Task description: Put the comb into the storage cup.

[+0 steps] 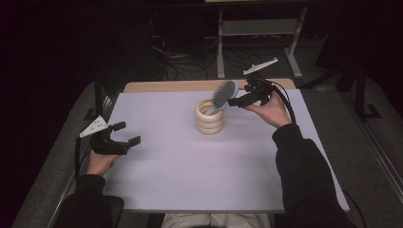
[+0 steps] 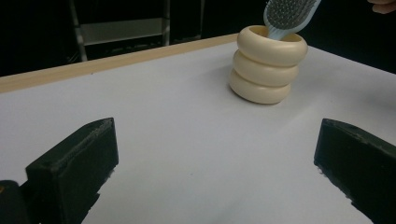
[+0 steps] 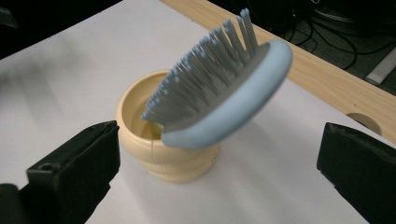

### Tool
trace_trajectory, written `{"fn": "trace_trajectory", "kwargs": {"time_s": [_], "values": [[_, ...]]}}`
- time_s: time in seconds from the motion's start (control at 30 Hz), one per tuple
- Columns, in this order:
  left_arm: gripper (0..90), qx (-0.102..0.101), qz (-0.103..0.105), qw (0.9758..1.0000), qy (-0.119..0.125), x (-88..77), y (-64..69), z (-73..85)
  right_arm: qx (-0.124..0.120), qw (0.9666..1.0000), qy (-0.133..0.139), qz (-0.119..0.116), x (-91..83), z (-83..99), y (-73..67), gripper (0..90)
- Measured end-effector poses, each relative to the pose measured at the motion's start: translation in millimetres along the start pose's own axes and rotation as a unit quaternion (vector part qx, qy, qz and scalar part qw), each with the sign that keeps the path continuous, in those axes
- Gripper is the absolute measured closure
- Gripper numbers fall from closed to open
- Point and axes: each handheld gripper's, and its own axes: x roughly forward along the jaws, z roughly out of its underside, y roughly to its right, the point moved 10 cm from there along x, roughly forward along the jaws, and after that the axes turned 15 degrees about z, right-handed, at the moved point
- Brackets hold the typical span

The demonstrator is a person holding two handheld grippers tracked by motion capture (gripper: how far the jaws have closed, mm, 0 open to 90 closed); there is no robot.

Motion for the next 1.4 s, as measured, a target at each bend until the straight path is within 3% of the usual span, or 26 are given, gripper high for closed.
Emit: {"fn": "trace_trajectory", "kwargs": {"time_s": [0.4,0.6,0.9,1.2,1.27,1.4], "values": [[0.0,0.0,0.0,0.9999,-0.012,1.8,0.4,3.8,-0.003,0.9998,0.018,0.009,-16.7,19.3,11.4,0.0],[0.0,0.001,-0.003,1.0,-0.005,0.0,0.3,1.9,0.006,0.9997,0.021,0.011,-23.2,29.7,18.2,0.0],[0.0,0.001,-0.01,0.9999,-0.009,-0.8,-1.6,3.3,0.006,0.9995,0.026,0.016,-36.0,44.1,24.4,0.0],[0.0,0.001,-0.011,0.9999,-0.014,-0.4,-1.8,4.8,0.021,0.9987,0.043,0.02,-48.5,55.8,32.3,0.0],[0.0,0.009,-0.021,0.9997,-0.008,-2.3,-2.8,2.8,0.024,0.9985,0.045,0.02,-49.9,59.5,32.9,0.0],[0.0,0.002,-0.022,0.9998,0.003,-5.3,-4.3,0.6,0.026,0.9984,0.045,0.021,-52.0,67.3,33.4,0.0]]}}
